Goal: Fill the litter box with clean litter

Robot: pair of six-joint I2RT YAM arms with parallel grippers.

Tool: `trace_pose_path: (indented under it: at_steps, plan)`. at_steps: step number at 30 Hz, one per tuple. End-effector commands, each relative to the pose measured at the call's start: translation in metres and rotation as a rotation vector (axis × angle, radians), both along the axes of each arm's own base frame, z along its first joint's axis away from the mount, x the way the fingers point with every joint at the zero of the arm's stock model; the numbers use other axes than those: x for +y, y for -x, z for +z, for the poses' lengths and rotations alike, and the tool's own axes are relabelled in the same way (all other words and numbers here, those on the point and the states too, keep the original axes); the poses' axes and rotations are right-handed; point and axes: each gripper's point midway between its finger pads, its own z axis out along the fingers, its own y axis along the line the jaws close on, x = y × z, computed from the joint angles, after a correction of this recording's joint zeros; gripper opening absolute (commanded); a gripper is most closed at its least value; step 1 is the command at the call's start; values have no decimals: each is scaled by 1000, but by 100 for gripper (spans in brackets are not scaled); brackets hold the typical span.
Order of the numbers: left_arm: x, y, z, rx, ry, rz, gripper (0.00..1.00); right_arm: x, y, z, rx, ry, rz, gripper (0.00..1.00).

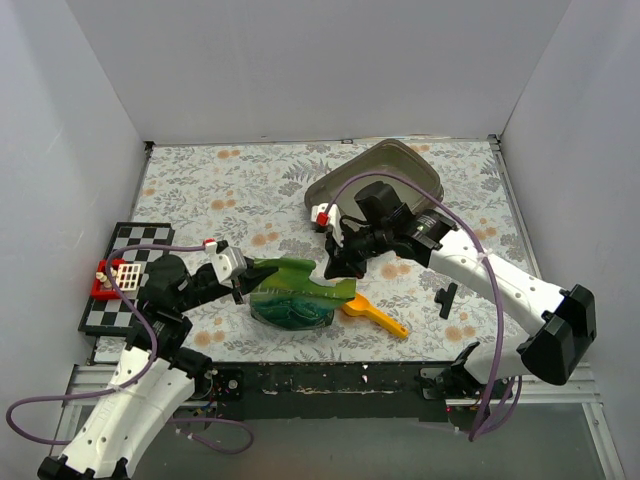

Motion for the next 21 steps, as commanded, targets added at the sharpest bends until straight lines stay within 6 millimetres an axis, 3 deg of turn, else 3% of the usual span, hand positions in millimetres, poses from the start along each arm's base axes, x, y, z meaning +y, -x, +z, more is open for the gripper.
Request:
trace_pose_path:
  at_steps: [1, 12, 21]
  plan:
    - [2, -1, 12, -49, 30, 22, 0, 13, -1, 20, -24, -75, 57, 1]
    - [3, -4, 6, -45, 37, 40, 0, 11, 19, 17, 34, -97, 113, 1]
    - [5, -5, 9, -65, 54, 59, 0, 24, 32, 5, 72, -75, 157, 1]
